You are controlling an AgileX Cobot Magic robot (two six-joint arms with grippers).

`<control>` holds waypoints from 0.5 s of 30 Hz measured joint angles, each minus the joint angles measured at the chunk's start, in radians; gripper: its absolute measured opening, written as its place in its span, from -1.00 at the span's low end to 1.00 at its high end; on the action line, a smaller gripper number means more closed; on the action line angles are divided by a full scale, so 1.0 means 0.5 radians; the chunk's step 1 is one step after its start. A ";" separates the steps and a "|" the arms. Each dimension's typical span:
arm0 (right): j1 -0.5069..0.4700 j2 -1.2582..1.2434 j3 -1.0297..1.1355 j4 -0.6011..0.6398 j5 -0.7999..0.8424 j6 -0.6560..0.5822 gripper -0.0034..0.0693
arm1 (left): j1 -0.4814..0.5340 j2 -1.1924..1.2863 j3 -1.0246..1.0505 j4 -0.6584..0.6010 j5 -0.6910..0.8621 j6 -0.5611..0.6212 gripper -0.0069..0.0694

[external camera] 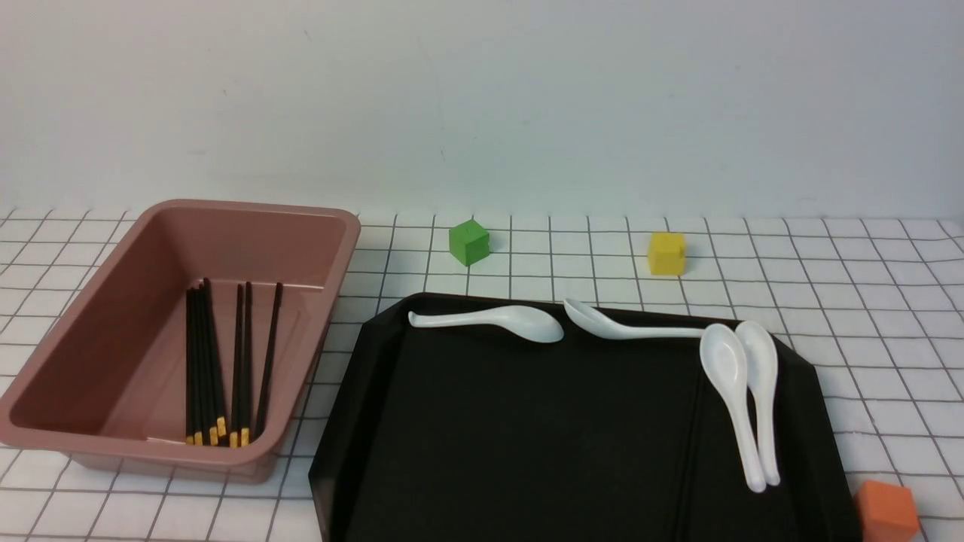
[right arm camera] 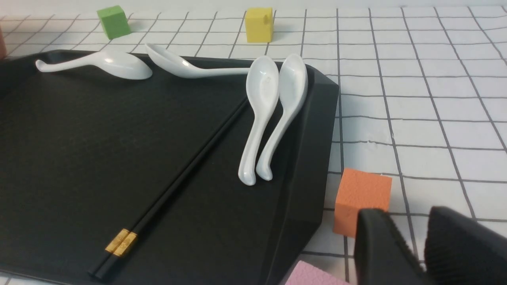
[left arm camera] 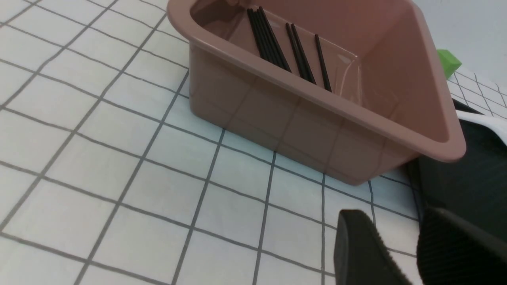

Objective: On white black tablecloth take chopsticks from black tray and put them in box.
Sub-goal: 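Move the gripper over the chopsticks on the black tray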

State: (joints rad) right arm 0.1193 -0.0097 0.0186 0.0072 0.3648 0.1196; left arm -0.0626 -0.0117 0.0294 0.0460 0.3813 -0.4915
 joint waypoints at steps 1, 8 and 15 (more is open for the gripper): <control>0.000 0.000 0.000 0.000 0.000 0.000 -0.35 | 0.000 0.000 0.000 0.000 0.000 0.000 -0.19; 0.000 0.000 0.000 0.000 0.000 0.000 -0.33 | 0.000 0.000 0.000 0.000 0.000 0.000 -0.19; 0.000 0.000 0.009 0.669 -0.092 0.202 -0.32 | 0.000 0.000 0.000 0.000 0.000 0.000 -0.19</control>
State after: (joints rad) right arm 0.1193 -0.0097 0.0230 0.3418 0.3189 0.2208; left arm -0.0626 -0.0117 0.0294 0.0460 0.3813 -0.4915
